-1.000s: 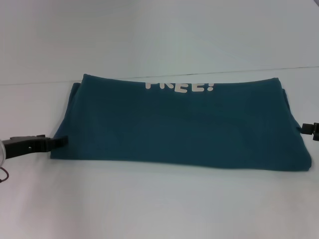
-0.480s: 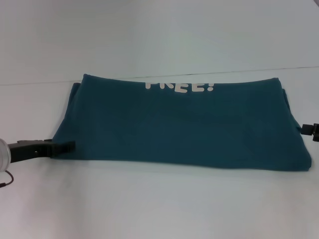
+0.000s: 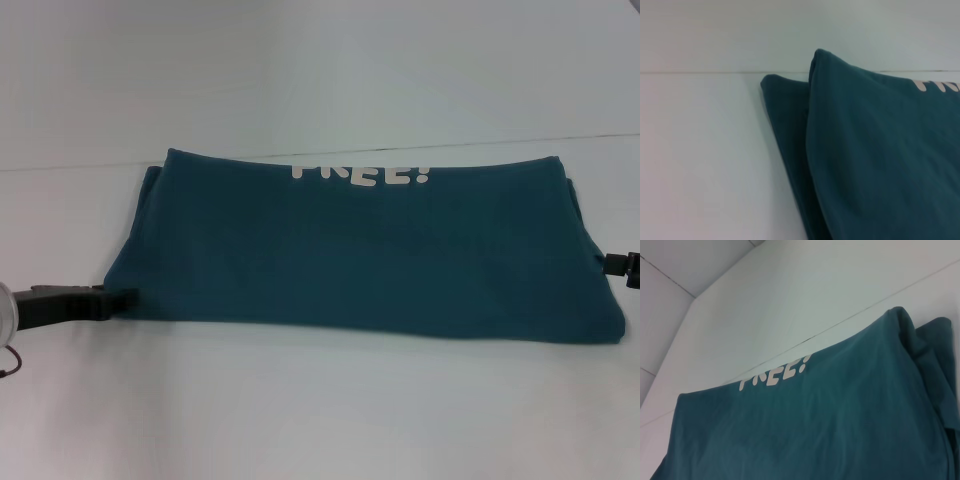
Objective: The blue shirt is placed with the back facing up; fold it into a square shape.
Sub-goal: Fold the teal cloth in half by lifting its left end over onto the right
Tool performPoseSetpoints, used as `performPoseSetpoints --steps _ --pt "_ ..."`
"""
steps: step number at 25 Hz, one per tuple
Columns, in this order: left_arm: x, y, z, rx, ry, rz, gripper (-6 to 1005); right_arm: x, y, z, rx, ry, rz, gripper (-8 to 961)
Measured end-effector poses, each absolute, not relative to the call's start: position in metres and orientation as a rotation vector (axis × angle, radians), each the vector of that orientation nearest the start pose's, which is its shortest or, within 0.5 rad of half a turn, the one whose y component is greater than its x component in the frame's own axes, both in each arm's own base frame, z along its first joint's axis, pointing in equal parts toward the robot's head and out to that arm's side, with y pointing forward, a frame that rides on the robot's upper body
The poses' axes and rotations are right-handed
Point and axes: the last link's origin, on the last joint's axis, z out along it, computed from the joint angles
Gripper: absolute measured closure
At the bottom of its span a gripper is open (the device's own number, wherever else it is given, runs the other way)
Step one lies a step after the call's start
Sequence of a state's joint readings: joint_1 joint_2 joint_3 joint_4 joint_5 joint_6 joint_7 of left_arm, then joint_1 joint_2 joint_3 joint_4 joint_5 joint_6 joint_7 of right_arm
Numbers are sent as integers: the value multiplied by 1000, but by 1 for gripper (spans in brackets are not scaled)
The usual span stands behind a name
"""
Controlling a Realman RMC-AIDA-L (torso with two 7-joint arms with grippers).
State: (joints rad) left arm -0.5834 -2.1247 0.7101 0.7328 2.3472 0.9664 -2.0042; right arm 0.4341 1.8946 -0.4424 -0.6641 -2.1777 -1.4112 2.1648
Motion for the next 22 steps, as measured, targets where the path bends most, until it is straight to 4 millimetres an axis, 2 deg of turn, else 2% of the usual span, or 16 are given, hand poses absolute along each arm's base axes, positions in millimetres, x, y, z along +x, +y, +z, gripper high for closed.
performPoseSetpoints --steps 1,11,14,22 --pt "-312 387 3 -2158 -1221 -217 320 369 325 106 -1953 1676 628 278" --pt "-309 388 1 -2175 -1208 -203 749 370 325 106 -1944 1680 622 279" --pt "-309 389 1 -2175 -1206 -204 982 373 324 105 -1929 1700 589 279" --pt "-306 388 5 -2189 -1198 -212 992 379 323 99 -1903 1758 502 279"
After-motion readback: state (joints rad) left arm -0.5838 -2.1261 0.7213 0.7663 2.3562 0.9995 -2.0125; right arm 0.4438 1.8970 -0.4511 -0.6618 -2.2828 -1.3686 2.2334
